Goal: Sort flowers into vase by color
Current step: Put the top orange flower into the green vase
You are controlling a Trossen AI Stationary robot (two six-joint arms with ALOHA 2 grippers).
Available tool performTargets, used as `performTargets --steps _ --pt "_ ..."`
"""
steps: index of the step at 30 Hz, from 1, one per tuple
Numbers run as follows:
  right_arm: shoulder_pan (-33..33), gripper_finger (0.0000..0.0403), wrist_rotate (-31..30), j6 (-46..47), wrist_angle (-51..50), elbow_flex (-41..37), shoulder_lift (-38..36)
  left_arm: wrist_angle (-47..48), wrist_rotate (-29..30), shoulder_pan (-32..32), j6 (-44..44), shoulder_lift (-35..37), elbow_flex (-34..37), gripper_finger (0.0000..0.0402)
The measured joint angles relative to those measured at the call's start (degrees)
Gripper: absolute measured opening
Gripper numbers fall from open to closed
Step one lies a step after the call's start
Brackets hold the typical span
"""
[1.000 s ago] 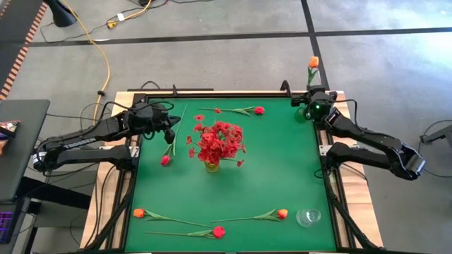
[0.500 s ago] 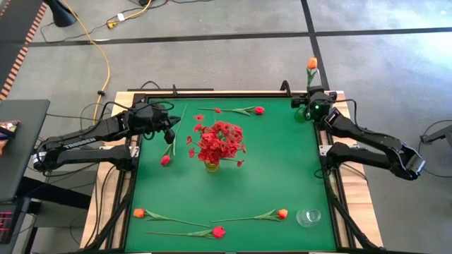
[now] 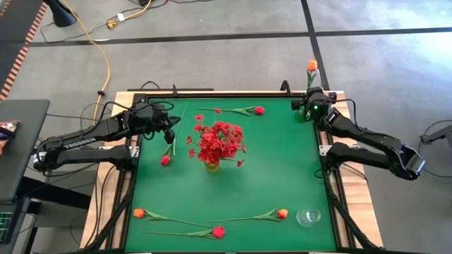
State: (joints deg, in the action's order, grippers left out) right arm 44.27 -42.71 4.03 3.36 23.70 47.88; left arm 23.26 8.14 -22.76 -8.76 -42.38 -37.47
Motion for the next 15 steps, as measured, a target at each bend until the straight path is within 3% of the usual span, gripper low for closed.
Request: performTargets --steps 15 --pt "-3.7 0.0063 0.3 0.0 -6.5 0.0 0.0 0.1 -0.4 0.0 0.3 0.0 0.0 0.0"
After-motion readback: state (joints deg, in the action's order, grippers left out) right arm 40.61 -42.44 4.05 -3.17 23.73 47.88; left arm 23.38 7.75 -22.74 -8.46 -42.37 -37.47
